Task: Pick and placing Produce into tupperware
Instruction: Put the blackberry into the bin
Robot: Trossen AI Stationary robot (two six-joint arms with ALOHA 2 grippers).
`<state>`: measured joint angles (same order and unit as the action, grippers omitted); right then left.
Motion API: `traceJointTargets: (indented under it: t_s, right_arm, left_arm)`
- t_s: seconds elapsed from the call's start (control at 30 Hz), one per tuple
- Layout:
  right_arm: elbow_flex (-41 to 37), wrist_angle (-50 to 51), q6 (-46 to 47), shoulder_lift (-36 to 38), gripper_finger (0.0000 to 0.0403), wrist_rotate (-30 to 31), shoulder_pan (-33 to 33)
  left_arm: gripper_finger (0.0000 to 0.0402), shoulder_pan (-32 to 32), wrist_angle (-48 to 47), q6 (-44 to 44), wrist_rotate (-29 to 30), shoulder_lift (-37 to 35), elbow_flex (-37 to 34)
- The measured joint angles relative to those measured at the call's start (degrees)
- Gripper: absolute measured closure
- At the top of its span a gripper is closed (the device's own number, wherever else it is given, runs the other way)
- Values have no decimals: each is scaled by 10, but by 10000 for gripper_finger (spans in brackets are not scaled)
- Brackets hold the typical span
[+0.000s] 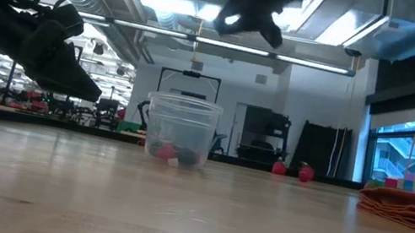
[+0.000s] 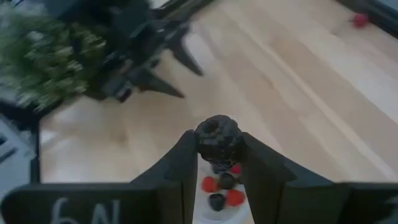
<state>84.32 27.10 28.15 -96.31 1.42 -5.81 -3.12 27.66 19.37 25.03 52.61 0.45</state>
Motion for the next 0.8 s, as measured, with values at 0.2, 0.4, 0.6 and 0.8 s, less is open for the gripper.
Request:
traceJointTargets:
  t_s: [0.2, 0.4, 0.6, 0.8]
  right_arm:
    - [73, 46, -46, -64, 300, -2, 23]
    - [128, 133, -60, -137, 300, -1, 32]
    - [163, 166, -81, -190, 300, -2, 54]
    - [163, 167, -91, -221, 299, -1, 63]
  left_arm:
    - [187, 0, -2, 0, 0, 0, 0]
    - [187, 0, -2, 0, 0, 0, 0]
    - [187, 0, -2, 1, 0, 0, 0]
    - [187, 0, -2, 1, 0, 0, 0]
